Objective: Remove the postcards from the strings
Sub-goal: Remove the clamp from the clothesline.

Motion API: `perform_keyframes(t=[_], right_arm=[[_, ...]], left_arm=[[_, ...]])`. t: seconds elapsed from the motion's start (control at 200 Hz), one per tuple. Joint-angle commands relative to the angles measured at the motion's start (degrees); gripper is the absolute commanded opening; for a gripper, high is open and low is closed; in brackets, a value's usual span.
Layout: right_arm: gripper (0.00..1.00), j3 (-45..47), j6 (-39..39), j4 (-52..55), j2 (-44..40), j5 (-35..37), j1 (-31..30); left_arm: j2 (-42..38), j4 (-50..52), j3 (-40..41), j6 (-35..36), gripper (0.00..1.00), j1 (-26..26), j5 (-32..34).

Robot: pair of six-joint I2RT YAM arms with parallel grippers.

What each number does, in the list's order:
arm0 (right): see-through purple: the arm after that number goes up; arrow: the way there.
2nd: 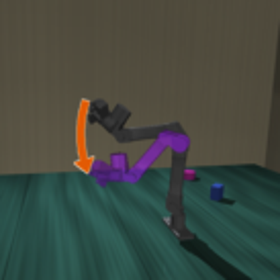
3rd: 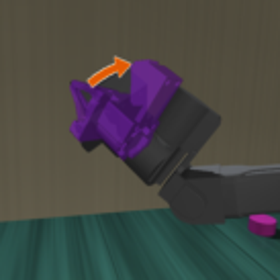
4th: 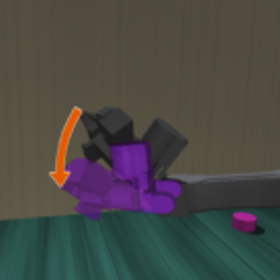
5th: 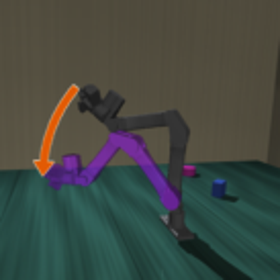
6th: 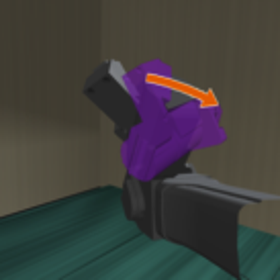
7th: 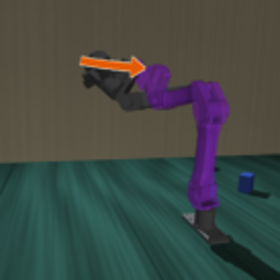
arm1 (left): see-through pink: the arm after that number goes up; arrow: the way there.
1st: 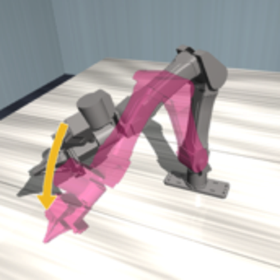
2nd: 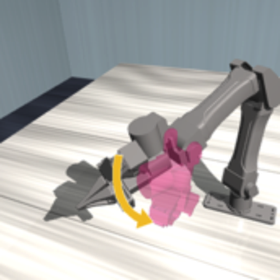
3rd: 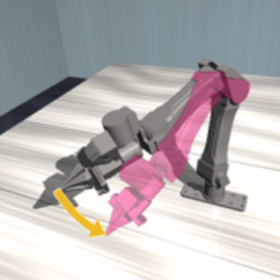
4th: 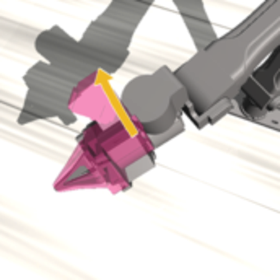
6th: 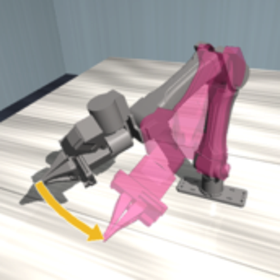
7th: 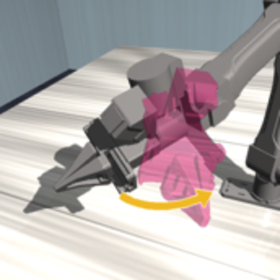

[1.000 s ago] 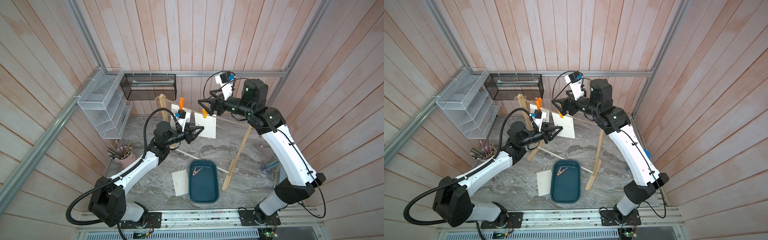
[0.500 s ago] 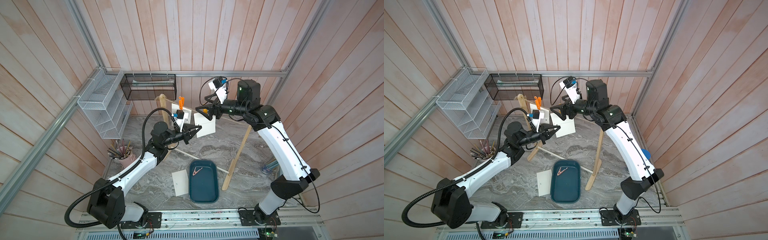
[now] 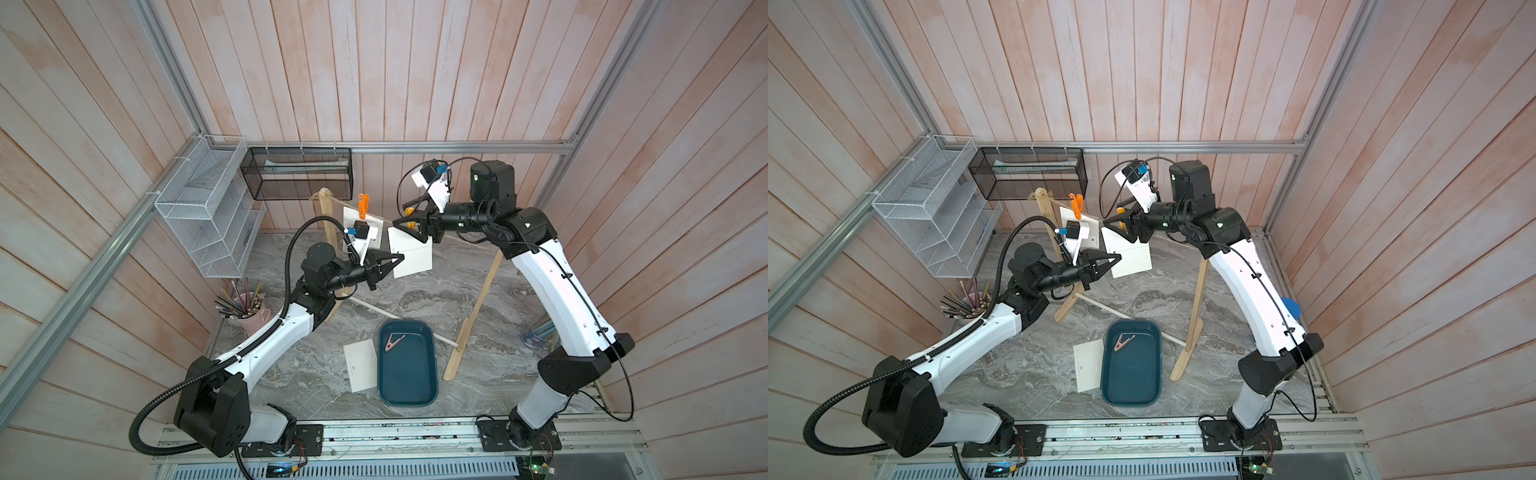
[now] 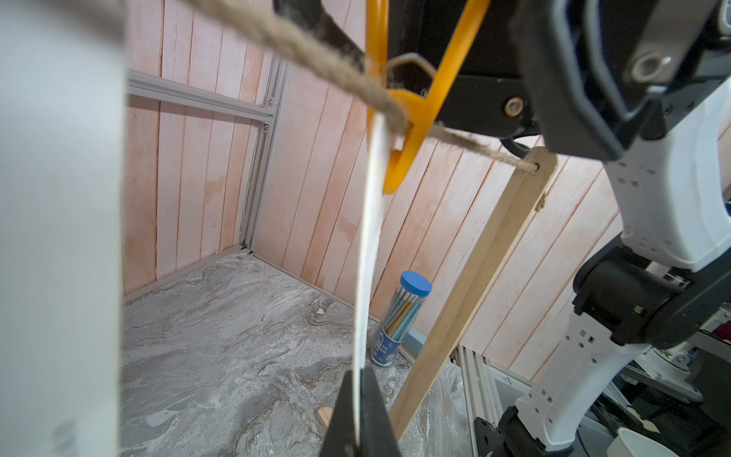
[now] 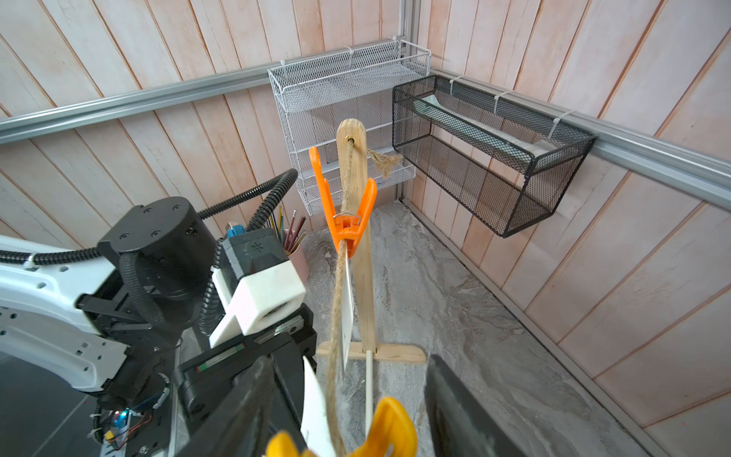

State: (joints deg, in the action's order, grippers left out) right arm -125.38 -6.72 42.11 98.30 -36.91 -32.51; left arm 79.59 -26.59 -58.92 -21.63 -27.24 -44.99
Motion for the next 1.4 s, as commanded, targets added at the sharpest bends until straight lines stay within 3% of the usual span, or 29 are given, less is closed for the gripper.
perform_keyframes(t=[0.0, 0.23, 0.705, 0.905, 1.01, 1.395], right_arm=[[0.59, -1.71, -0.48, 0.79, 0.58, -3.04, 0.71], [0.63, -1.71, -0.48, 0.44, 0.82, -4.84, 1.18], [0.45, -2.45, -0.64, 0.71, 2.15, -7.4, 1.72], [0.22, -3.72, -0.48, 1.24, 3.08, -7.23, 1.83], [0.0, -4.02, -0.11, 1.09, 3.21, -6.96, 1.82], [0.0, -4.0, 2.09, -1.83, 1.4, -1.28, 1.75]], left_arm=[[-0.14, 0.74, -1.15, 0.56, 0.0, 0.35, -1.45], [-0.49, 2.17, -1.53, 1.14, 0.0, 0.35, -1.61], [-0.75, 3.41, -2.08, 1.85, 0.0, 0.44, -1.69], [-0.85, 3.8, -2.08, 1.92, 0.0, 0.44, -1.71], [-1.0, 3.96, -1.99, 1.86, 0.0, 0.44, -1.52], [-3.29, 3.14, 0.5, 0.07, 0.0, 0.44, -0.83]])
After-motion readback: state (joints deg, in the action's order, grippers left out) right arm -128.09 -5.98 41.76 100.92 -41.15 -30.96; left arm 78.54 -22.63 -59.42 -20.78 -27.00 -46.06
